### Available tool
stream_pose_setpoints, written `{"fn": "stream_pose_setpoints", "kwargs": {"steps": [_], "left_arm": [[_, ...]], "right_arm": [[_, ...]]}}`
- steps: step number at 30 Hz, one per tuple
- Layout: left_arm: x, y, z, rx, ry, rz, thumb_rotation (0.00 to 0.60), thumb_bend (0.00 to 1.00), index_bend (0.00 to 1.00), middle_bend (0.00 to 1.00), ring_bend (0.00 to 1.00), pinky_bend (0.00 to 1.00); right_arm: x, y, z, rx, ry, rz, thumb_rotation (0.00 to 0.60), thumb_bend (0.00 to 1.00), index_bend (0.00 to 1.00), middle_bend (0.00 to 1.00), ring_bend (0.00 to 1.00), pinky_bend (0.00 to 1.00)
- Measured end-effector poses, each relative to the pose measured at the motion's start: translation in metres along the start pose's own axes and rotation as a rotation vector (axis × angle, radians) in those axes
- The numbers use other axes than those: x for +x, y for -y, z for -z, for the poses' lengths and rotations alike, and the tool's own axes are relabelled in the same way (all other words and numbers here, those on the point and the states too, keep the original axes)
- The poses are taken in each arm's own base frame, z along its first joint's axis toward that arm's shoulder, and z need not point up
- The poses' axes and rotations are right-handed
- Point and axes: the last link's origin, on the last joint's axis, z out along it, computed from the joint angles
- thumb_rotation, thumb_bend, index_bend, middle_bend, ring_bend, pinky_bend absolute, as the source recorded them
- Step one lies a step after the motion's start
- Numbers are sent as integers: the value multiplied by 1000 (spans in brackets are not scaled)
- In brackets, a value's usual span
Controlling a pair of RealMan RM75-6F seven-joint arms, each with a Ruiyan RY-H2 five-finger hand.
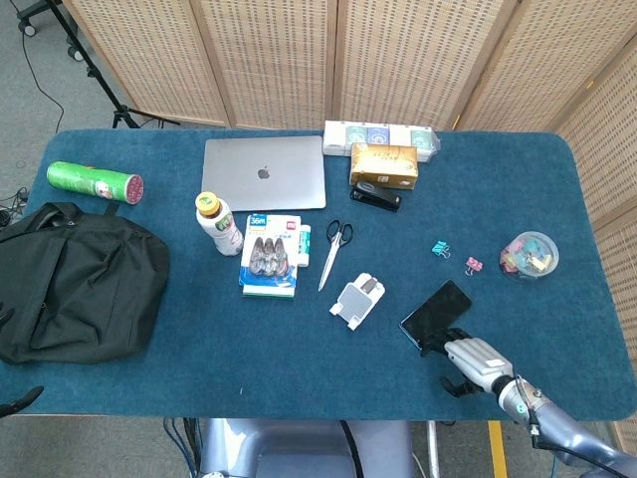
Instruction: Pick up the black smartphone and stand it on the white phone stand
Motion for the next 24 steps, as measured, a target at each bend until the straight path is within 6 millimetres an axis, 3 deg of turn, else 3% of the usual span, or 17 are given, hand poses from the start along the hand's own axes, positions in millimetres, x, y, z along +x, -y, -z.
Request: {"fn": "stream_pose_setpoints", "kwargs": {"steps": [6, 15, 20, 24], "left_arm": [[-2, -1, -1, 0, 10, -12, 600, 0, 0, 0, 0, 0], [-5, -2, -4, -3, 25, -31, 600, 0, 0, 0, 0, 0], [-3, -3, -5, -25, 21, -23, 600, 0, 0, 0, 0, 0], [-3, -6, -6, -36, 5, -9, 600, 0, 0, 0, 0, 0]], "right_arm": [[25, 3, 0, 4, -106, 211, 600, 504, 54, 0, 0, 0], [52, 3, -24, -22, -132, 660, 600, 18, 0, 0, 0, 0], [57, 9, -39, -9, -119, 817, 600, 0, 0, 0, 0, 0], [51, 14, -51, 21, -91, 830, 600, 0, 0, 0, 0, 0]]}}
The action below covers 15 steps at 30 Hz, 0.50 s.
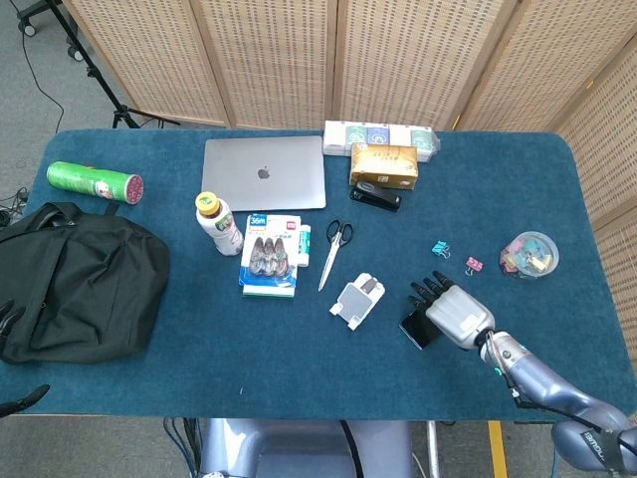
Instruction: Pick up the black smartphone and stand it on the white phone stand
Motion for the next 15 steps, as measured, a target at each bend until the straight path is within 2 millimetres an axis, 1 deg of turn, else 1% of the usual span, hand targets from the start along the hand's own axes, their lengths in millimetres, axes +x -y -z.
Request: {"fn": "stream_pose_setpoints", "kwargs": {"steps": [2, 4, 8, 15], "left_arm": [[-3, -6, -2, -3, -19, 55, 600, 0, 0, 0, 0, 0], [-4, -8, -3, -7, -30, 78, 600, 0, 0, 0, 0, 0], [-4, -1, -3, -11, -23, 40, 600, 0, 0, 0, 0, 0], [-6, -3, -3, -11, -3, -2, 600, 0, 0, 0, 0, 0]], "right_arm": [[-1, 2, -5, 14, 9, -7, 600, 0, 0, 0, 0, 0], [-2, 3, -10, 28, 18, -19, 600, 0, 0, 0, 0, 0], [-6, 4, -17, 47, 29, -57, 600, 0, 0, 0, 0, 0], [-16, -1, -26, 69, 41, -134, 600, 0, 0, 0, 0, 0]]}}
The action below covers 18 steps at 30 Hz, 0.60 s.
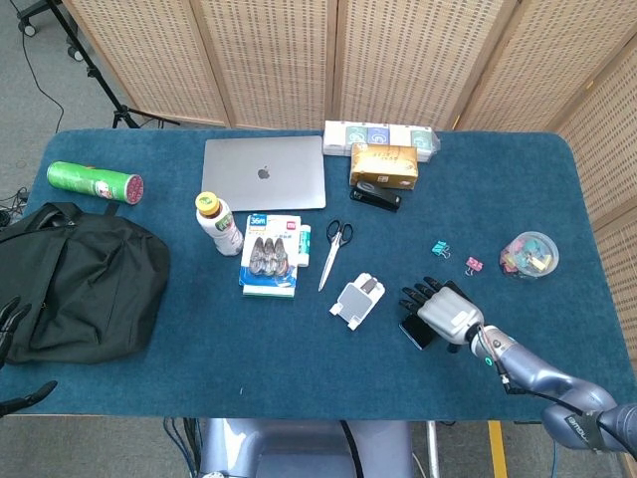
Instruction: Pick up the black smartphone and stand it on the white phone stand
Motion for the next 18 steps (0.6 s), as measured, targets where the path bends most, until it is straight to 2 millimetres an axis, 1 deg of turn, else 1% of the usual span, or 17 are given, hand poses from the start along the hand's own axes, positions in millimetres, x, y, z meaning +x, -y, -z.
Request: {"fn": "stream_pose_setpoints", "kwargs": {"steps": [9, 15, 18], "left_arm": [[-6, -1, -3, 28, 29, -35, 600, 0, 0, 0, 0, 0], [-6, -1, -4, 33, 32, -37, 600, 0, 0, 0, 0, 0], [-7, -1, -4, 33, 35, -38, 600, 0, 0, 0, 0, 0]], "right_arm": [[-15, -10, -5, 40, -7, -64, 600, 0, 4, 0, 0, 0], [-23, -9, -8, 76, -11, -63, 600, 0, 7, 0, 0, 0], [-25, -11, -10, 77, -10, -67, 600, 0, 26, 0, 0, 0]]}}
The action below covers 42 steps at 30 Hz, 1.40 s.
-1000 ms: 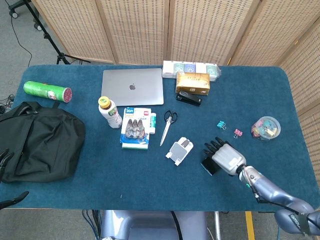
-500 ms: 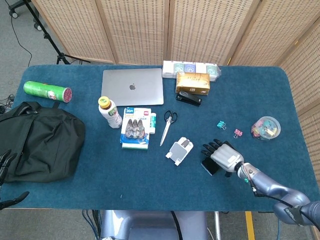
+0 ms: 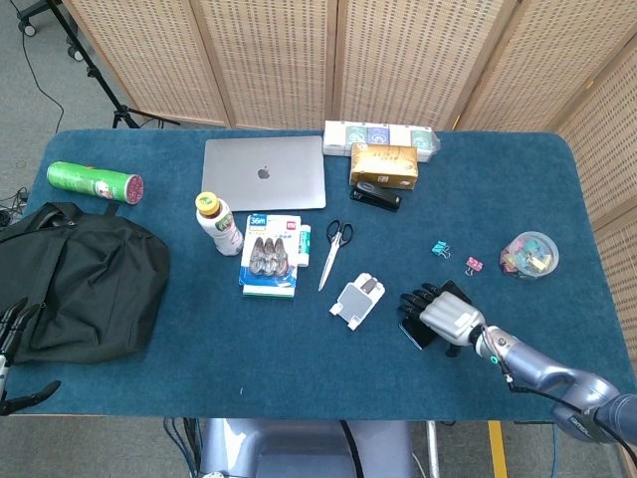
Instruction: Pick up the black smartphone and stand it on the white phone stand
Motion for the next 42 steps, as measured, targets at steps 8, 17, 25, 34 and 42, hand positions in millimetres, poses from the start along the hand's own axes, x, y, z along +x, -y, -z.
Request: {"fn": "stream_pose_setpoints", "kwargs": {"steps": [8, 17, 25, 34, 42], "left_arm": [[0, 1, -1, 5, 3, 1, 600, 0, 0, 0, 0, 0], [-1, 1, 0, 8, 8, 0, 600, 0, 0, 0, 0, 0], [-2, -1, 0, 1, 12, -3, 600, 0, 0, 0, 0, 0], [-2, -2, 2, -10, 10, -1, 600, 0, 0, 0, 0, 0], [-1, -2, 4, -15, 5, 5, 600, 0, 0, 0, 0, 0]], "right_arm": [[-7, -12, -5, -35, 4, -11, 600, 0, 234, 114, 32, 46], [-18, -18, -7, -45, -58, -47, 600, 59, 517, 430, 314, 228], [-29, -21, 0, -20, -149, -88, 600, 232, 583, 498, 383, 324], [-27, -33, 25, -26, -242, -122, 600, 346, 594, 506, 388, 332], [-5, -34, 40, -30, -322, -91, 600, 392, 594, 506, 389, 332]]}}
